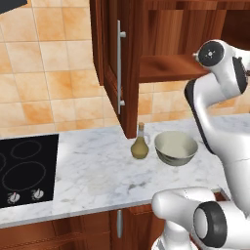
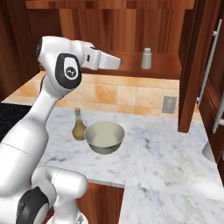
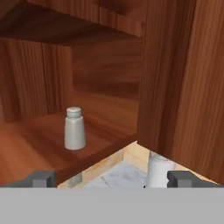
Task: Retrieve the bottle and the shaker from the cabinet and place them next to the mixing bowl on the counter. Then add garlic from the fridge to the mixing bowl.
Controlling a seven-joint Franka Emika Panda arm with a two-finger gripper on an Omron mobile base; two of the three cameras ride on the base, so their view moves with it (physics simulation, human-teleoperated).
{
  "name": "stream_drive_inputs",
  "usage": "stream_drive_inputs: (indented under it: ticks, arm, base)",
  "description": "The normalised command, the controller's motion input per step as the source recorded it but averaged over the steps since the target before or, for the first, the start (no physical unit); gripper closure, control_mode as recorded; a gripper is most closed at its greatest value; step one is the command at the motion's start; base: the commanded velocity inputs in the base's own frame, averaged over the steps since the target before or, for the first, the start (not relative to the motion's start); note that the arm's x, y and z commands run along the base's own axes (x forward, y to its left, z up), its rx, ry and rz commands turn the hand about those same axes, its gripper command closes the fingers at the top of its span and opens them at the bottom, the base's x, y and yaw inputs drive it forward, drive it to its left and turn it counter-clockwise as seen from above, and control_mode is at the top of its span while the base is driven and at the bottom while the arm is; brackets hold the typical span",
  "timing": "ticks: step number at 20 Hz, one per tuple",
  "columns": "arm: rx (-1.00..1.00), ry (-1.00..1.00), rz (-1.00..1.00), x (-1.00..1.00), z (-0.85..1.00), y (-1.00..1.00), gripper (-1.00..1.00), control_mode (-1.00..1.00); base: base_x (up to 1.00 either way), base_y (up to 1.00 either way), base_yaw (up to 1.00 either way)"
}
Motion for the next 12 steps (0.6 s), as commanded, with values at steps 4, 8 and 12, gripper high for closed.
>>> stream_drive_inputs:
  ticks: [4, 8, 12]
  arm:
    - [0.15, 0.20, 0.04, 0.17, 0.00, -0.30, -1.00, -1.00]
    - [0.13, 0.19, 0.01, 0.29, 0.00, -0.16, -1.00, -1.00]
    - [0.09, 0.05, 0.00, 0.16, -0.07, -0.09, -1.00, -1.00]
  base:
    - [0.00, 0.00, 0.00]
    - [0.00, 0.00, 0.00]
    - [0.00, 0.00, 0.00]
